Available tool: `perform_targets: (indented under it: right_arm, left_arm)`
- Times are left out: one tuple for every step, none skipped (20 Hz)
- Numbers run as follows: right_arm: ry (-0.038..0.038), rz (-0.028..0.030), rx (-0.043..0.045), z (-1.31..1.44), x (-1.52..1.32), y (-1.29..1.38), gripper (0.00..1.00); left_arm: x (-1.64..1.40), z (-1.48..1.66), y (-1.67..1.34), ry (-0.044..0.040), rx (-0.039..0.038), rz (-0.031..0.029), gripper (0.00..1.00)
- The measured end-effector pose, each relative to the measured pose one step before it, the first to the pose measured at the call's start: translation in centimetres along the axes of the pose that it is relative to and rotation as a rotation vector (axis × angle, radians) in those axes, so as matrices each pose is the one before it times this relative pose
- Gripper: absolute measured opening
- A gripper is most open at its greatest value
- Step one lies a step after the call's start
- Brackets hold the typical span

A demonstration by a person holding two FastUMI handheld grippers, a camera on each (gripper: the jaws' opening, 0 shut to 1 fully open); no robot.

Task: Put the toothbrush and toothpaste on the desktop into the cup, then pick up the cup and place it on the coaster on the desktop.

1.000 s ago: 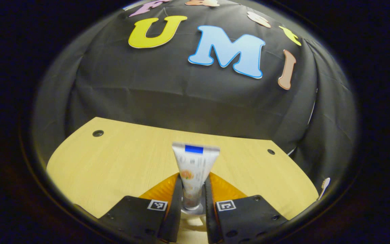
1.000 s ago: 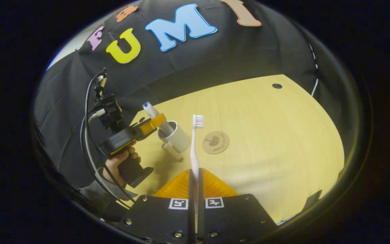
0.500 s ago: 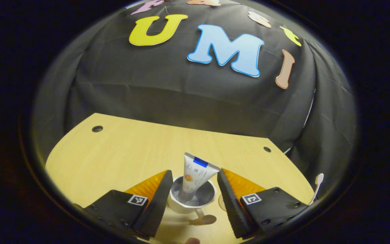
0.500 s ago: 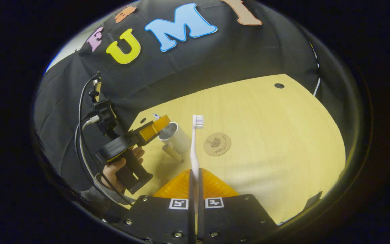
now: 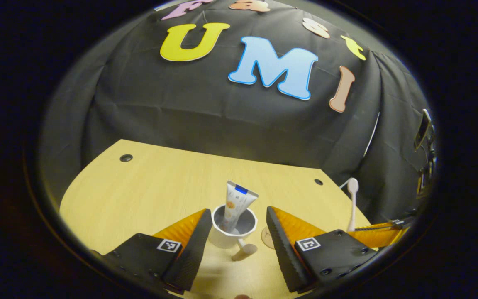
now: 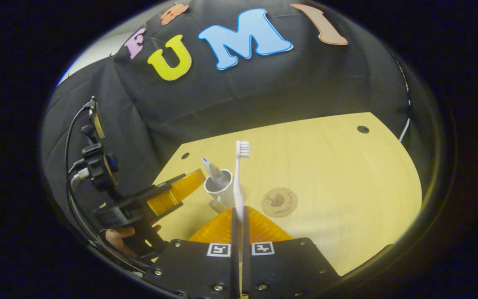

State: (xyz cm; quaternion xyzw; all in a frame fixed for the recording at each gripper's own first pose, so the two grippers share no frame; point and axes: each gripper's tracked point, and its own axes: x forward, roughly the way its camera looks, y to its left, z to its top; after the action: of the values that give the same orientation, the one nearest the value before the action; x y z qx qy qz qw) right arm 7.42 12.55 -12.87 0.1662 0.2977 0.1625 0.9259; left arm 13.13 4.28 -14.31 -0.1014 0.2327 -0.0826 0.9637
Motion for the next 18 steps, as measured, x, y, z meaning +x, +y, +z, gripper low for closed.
perform_targets:
  right_arm:
    - [-0.01239,0.00915,-0.00539,0.818,0.606,0.339,0.04]
    - [-0.0149,0.01134,-0.0031,0.684,0.655,0.361,0.04]
    - [-0.01368,0.01071,-0.00113,0.697,0.771,0.325,0.04]
    - [-0.01258,0.00879,-0.00123,0.716,0.678,0.284,0.04]
    - [-0.01134,0.00594,-0.00104,0.652,0.71,0.216,0.04]
    - [-0.01449,0.00414,0.00012,0.605,0.647,0.271,0.04]
    - [-0.01427,0.00525,0.00374,0.704,0.749,0.2,0.04]
    - [-0.01482,0.00596,0.00779,0.493,0.725,0.313,0.04]
    - [-0.01709,0.00466,0.00923,0.607,0.651,0.139,0.04]
    - [-0.02107,0.00168,0.01105,0.587,0.787,0.221,0.04]
    - [-0.02376,-0.00248,0.01424,0.644,0.875,0.072,0.04]
    - [-0.02263,-0.01146,0.01617,0.353,0.74,-0.107,0.04]
    - [-0.01895,-0.01825,0.01012,0.285,0.831,-0.27,0.04]
    - [-0.00775,-0.01856,0.00953,-0.084,0.961,-0.321,0.04]
    - [0.00091,-0.00915,0.01153,-0.275,0.81,-0.145,0.04]
    - [0.00001,-0.01281,0.00494,-0.314,0.657,-0.07,0.04]
    - [-0.00603,-0.01093,-0.00467,-0.136,0.556,-0.111,0.04]
    - [-0.00024,-0.01254,-0.00614,-0.347,0.556,-0.026,0.04]
  left_arm:
    - [-0.358,-0.052,-0.063,0.00321,-0.00645,-0.00414,0.86]
    - [-0.315,-0.127,-0.019,0.00219,-0.00872,-0.0039,0.86]
    - [-0.302,-0.053,-0.035,0.00081,-0.011,-0.00428,0.86]
    - [-0.325,-0.121,-0.095,-0.00143,-0.01239,-0.00635,0.85]
    - [-0.213,0.011,0.091,-0.00177,-0.01524,-0.0019,0.86]
    - [-0.372,-0.315,0.183,0.00182,-0.01703,-0.00002,0.86]
    - [-0.395,-0.276,0.168,0.00374,-0.01764,0.00269,0.87]
    - [-0.387,-0.252,0.022,0.00329,-0.01165,-0.00143,0.86]
    - [-0.331,-0.197,0.201,-0.00237,-0.00213,0.0056,0.86]
    - [-0.278,-0.25,0.367,0.00219,0.00819,0.00945,0.87]
    - [-0.261,-0.264,0.498,0.00356,0.00883,0.01657,0.86]
    - [-0.303,-0.457,0.267,0.00808,0.0037,0.00634,0.86]
    - [-0.284,-0.286,0.272,0.00656,-0.00117,0.00384,0.86]
    - [-0.209,-0.219,0.275,0.00768,-0.00058,0.00438,0.86]
    - [-0.181,-0.244,0.37,0.00793,-0.00088,0.0064,0.86]
    - [-0.02,-0.227,0.426,0.00943,-0.00547,0.00685,0.86]
    - [-0.056,-0.11,0.296,0.00904,-0.01145,0.00238,0.84]
    - [-0.144,-0.355,0.276,0.01139,-0.01197,0.00272,0.87]
